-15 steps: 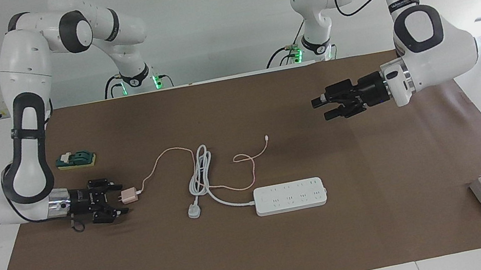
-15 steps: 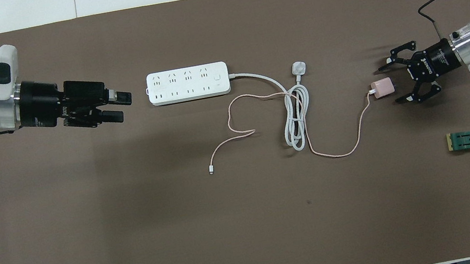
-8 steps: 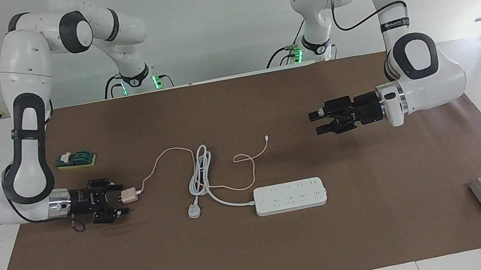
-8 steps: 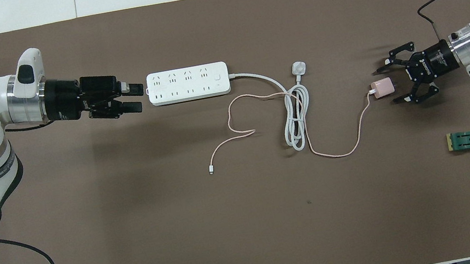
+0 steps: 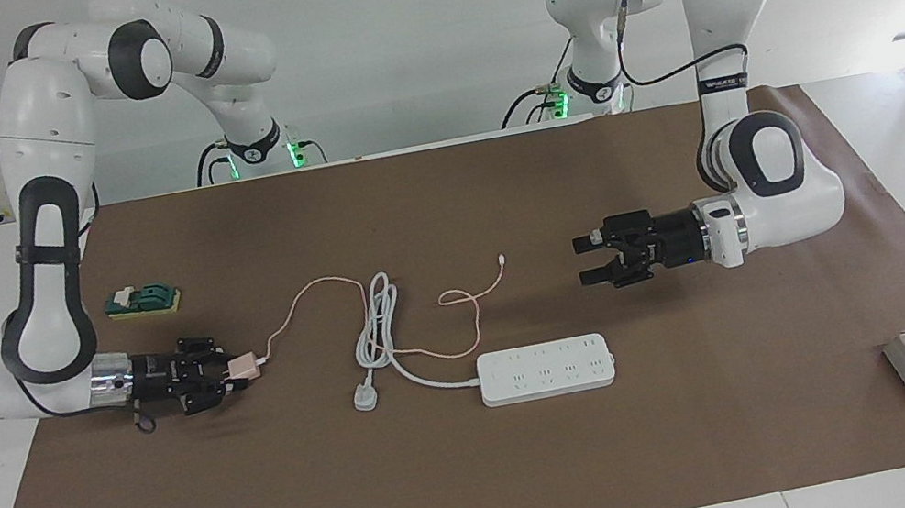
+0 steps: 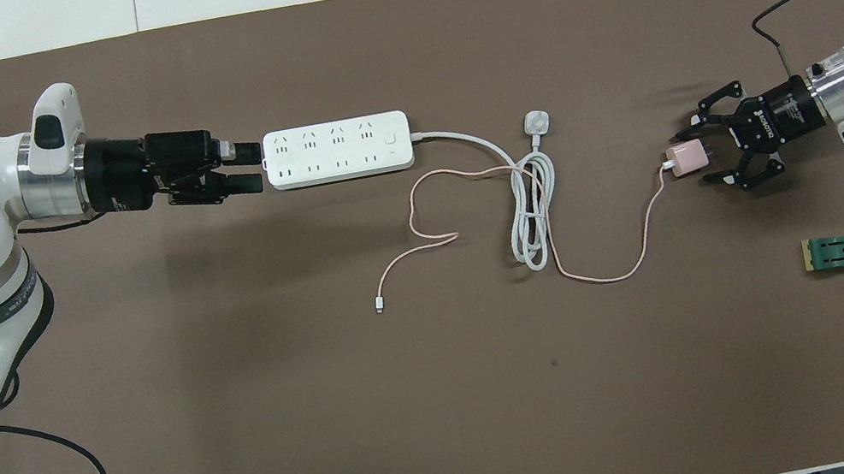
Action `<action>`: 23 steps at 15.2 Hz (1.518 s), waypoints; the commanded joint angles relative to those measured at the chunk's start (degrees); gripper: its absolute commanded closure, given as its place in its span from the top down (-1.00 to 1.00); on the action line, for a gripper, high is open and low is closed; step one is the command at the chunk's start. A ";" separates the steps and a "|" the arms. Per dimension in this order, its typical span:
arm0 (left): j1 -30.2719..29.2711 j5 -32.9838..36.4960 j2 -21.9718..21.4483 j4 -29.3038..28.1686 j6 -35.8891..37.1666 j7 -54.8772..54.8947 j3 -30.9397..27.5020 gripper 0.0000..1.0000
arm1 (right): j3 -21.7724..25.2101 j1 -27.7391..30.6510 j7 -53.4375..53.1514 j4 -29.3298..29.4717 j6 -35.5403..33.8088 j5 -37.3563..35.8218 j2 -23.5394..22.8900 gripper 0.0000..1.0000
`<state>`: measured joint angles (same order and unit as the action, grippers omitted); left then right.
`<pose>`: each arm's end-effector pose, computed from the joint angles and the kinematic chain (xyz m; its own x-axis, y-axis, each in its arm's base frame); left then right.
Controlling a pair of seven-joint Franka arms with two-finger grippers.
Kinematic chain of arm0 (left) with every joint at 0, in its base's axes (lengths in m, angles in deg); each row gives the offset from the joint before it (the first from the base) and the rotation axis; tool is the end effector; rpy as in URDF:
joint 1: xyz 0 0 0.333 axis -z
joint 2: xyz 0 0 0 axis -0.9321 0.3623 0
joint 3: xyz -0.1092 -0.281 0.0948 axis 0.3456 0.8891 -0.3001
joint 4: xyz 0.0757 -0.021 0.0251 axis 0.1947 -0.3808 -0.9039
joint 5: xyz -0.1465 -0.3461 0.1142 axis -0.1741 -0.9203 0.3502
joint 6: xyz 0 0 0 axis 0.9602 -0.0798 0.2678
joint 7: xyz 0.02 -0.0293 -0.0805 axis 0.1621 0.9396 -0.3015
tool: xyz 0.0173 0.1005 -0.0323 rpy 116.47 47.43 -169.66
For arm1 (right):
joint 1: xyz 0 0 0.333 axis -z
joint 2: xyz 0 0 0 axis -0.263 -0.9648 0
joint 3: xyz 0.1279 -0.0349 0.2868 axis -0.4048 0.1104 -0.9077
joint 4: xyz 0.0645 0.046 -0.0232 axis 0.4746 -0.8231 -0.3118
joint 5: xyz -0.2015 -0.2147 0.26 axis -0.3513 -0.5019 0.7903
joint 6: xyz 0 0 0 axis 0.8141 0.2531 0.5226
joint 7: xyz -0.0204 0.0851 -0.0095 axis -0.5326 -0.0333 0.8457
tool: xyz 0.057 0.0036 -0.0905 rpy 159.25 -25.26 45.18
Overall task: Plug charger into power strip
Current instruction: 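Move the left gripper to the strip while the right gripper reaches the charger, then grasp the pink charger with the right gripper, carry it toward the left gripper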
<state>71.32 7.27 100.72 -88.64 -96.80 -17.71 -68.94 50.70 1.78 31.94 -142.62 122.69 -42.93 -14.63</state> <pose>0.6335 -0.1524 0.3388 0.9921 -0.1240 0.0168 -0.0338 -0.1364 0.9901 0.6207 -0.1413 0.2172 0.2331 -0.5417 -0.8076 -0.9598 -0.2618 -0.1014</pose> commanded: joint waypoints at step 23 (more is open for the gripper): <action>-1.33 -8.07 3.90 -0.53 -6.47 -2.88 7.15 1.00 | -0.96 -35.64 -46.92 9.96 24.97 11.01 4.20 -1.00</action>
<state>69.29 -0.35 105.84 -88.27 -101.44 -19.97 -61.80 49.47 -32.07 -13.41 -134.82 146.89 -33.00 -9.40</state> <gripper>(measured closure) 0.000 0.493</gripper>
